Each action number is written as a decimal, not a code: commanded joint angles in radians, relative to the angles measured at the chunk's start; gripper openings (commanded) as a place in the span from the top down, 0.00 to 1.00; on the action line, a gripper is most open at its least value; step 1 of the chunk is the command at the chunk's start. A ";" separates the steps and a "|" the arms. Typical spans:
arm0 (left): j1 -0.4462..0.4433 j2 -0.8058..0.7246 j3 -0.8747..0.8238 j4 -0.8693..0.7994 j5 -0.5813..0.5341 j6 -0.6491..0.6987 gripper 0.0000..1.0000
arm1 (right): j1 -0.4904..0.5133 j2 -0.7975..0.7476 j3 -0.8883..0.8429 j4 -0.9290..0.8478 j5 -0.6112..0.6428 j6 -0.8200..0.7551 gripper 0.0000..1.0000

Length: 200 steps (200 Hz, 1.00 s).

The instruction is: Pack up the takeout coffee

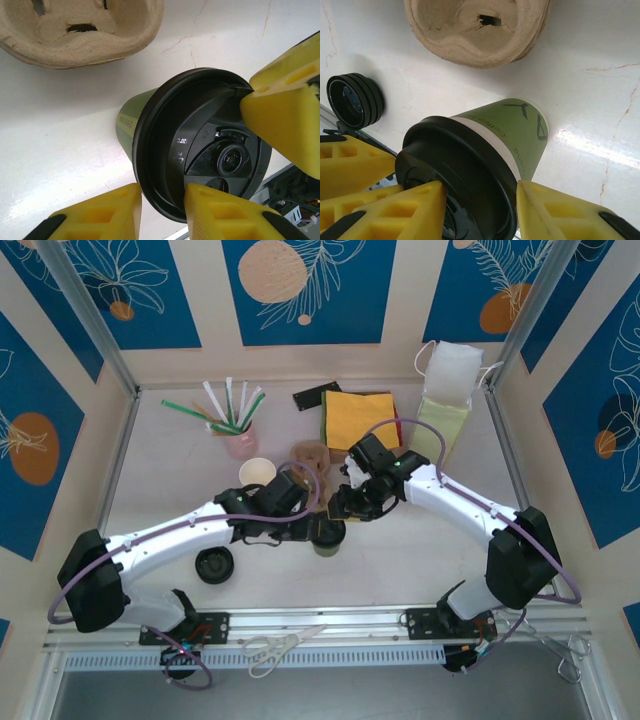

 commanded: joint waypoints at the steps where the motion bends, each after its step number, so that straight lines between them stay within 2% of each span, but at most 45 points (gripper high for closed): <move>1: 0.008 0.016 -0.012 -0.027 0.002 0.009 0.72 | 0.002 0.020 -0.029 0.003 -0.010 -0.003 0.61; 113: 0.001 0.009 -0.136 -0.060 0.011 -0.004 0.75 | 0.047 0.028 -0.144 0.023 0.019 0.033 0.62; 163: 0.000 -0.018 -0.054 -0.103 -0.012 0.010 0.74 | 0.048 -0.006 -0.044 -0.028 0.029 0.010 0.61; 200: 0.001 -0.009 0.002 -0.111 -0.022 0.019 0.71 | 0.050 -0.055 0.029 -0.056 0.017 0.003 0.54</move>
